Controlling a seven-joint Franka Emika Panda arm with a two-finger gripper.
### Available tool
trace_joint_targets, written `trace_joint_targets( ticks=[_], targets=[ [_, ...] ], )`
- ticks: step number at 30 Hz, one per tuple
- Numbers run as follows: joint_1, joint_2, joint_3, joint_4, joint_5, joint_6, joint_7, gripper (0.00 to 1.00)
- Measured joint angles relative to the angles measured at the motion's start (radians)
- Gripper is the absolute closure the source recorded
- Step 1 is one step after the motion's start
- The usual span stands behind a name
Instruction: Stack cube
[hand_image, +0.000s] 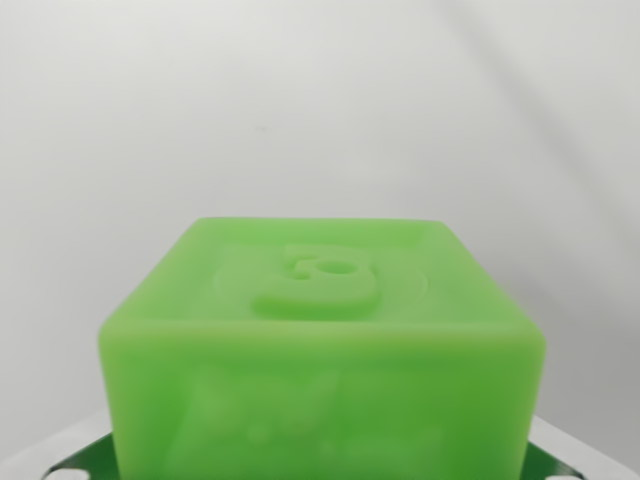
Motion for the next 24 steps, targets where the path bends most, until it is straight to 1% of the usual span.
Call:
trace_joint_targets(
  ticks=[7, 11, 17, 24],
  targets=[
    [0.000, -0.042, 0.000, -0.001, 0.000, -0.041, 0.000, 1.00],
    [0.002, -0.060, 0.000, -0.011, 0.000, -0.047, 0.007, 1.00],
    [0.017, -0.070, 0.000, -0.038, 0.000, -0.040, 0.035, 1.00],
    [0.034, -0.095, 0.000, -0.074, 0.000, -0.029, 0.075, 1.00]
  ],
)
